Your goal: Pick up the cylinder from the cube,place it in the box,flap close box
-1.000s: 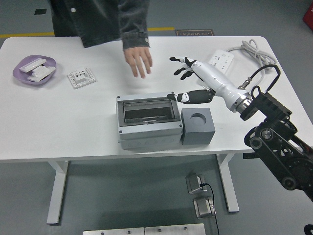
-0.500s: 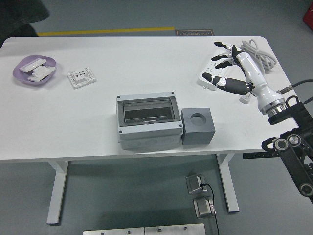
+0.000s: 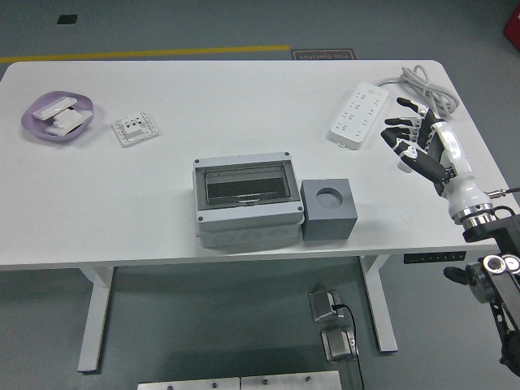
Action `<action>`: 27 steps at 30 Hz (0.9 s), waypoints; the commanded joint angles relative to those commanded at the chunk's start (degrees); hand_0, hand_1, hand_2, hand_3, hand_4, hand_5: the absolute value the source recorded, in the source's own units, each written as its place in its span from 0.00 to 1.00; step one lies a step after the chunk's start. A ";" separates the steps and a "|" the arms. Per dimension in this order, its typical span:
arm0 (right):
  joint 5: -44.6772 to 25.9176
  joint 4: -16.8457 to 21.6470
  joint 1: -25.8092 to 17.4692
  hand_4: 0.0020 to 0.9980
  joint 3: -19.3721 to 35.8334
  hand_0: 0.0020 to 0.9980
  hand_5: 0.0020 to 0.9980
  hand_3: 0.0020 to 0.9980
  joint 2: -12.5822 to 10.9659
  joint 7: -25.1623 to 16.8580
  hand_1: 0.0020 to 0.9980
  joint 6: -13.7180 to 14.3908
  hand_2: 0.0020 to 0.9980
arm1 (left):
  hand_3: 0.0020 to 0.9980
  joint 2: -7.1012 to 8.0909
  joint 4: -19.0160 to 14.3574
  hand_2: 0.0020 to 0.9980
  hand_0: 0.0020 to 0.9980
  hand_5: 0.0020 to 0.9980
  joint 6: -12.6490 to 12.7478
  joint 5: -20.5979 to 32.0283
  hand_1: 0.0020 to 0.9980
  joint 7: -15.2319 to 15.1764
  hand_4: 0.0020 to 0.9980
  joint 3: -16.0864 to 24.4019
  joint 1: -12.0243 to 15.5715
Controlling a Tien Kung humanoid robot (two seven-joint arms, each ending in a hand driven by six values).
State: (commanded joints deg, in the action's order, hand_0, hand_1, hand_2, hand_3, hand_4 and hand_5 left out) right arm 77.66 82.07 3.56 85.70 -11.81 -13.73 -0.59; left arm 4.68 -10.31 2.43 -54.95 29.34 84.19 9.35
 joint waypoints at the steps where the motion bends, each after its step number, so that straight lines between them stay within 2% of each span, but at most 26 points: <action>1: -0.63 -0.07 -0.35 0.95 0.30 0.84 0.51 0.79 0.11 -0.03 0.82 -0.06 0.83 | 0.93 0.04 0.00 0.86 0.89 0.74 0.00 0.01 0.80 0.01 0.91 -0.02 0.00; 17: -3.26 -0.09 -1.50 0.95 2.05 0.85 0.52 0.79 0.53 0.04 0.82 -0.83 0.83 | 0.93 0.58 0.00 0.86 0.90 0.74 0.07 -0.49 0.80 -0.31 0.91 -0.26 0.10; 27: -3.44 -0.28 -1.87 0.96 2.70 0.86 0.53 0.80 0.72 0.36 0.82 -1.11 0.82 | 0.92 -0.05 0.00 0.86 0.90 0.72 0.00 0.35 0.81 -0.42 0.91 -1.17 -0.24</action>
State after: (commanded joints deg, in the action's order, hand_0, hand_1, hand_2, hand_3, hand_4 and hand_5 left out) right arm 74.22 81.80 1.69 88.40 -11.09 -13.37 -1.70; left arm 4.63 -10.31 2.43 -54.60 28.92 83.02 9.12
